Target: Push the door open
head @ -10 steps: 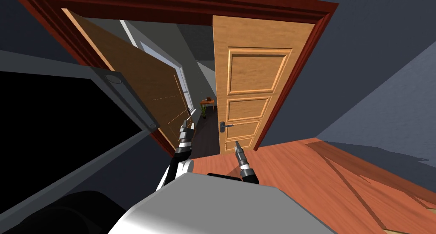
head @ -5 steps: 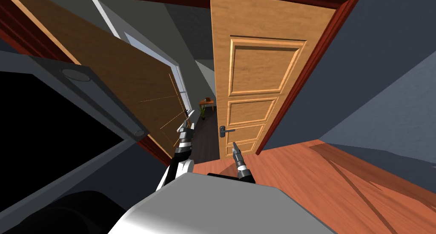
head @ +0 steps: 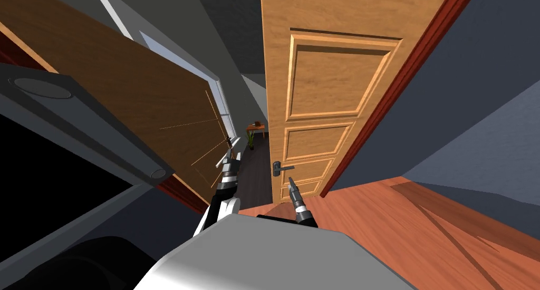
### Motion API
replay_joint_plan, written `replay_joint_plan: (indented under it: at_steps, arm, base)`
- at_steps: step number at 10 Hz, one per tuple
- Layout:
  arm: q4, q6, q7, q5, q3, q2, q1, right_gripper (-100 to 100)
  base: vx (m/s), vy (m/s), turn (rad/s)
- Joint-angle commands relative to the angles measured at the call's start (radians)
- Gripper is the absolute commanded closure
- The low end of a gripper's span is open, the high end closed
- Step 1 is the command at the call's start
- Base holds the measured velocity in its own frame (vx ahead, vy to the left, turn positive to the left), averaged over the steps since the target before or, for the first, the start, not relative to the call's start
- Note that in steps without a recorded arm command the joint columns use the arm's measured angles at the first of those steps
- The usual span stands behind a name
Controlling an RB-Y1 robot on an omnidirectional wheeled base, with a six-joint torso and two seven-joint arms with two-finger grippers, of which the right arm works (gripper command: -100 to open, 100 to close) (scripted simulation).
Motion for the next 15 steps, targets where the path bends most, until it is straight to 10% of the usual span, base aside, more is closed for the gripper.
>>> replay_joint_plan:
  at_steps: [1,6,7,8,15]
  arm:
    - [0.01,0.006,0.002,-0.003,-0.005,-0.009,-0.014,-100]
    - [0.026,0.025,0.005,-0.013,-0.014,0.053,-0.045,-100]
    - [0.022,0.026,0.003,-0.013,-0.013,0.04,-0.043,-100]
    - [0.022,0.026,0.003,-0.013,-0.013,0.04,-0.043,100]
    - [0.022,0.028,0.004,-0.02,-0.027,0.03,-0.052,100]
  base:
    - [0.175,0.051,0.012]
    - [0.187,0.055,0.011]
    - [0.067,0.013,0.001]
    - [-0.006,0.001,-0.002]
    - [0.034,0.016,-0.011]
